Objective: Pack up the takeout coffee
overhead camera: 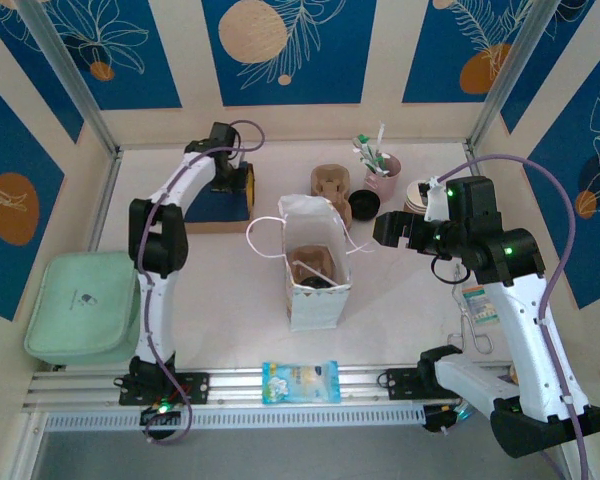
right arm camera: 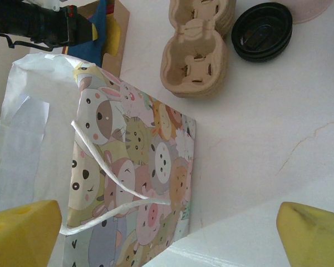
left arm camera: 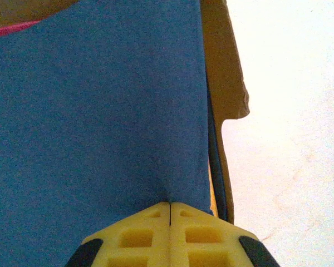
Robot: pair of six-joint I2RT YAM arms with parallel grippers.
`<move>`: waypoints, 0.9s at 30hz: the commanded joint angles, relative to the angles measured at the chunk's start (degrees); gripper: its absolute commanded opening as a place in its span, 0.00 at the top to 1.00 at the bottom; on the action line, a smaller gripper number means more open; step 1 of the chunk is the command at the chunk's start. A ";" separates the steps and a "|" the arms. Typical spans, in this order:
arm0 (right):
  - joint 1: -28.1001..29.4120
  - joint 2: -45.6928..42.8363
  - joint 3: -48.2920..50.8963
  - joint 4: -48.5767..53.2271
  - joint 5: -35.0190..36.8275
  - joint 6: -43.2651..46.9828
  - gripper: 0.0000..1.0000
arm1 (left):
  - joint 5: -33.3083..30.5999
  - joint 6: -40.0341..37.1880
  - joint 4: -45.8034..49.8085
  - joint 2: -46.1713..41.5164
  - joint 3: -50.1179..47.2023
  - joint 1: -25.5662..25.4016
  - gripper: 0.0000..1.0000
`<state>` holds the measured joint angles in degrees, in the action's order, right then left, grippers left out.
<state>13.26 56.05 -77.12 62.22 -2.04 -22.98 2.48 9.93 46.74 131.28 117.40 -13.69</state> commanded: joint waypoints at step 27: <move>-0.12 -2.35 1.02 1.33 -2.22 -0.92 0.02 | 14.46 3.13 -9.48 -12.47 -10.29 3.89 1.00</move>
<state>13.26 54.81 -76.93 62.59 -2.87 -23.22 13.96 12.14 38.92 121.75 108.03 -10.26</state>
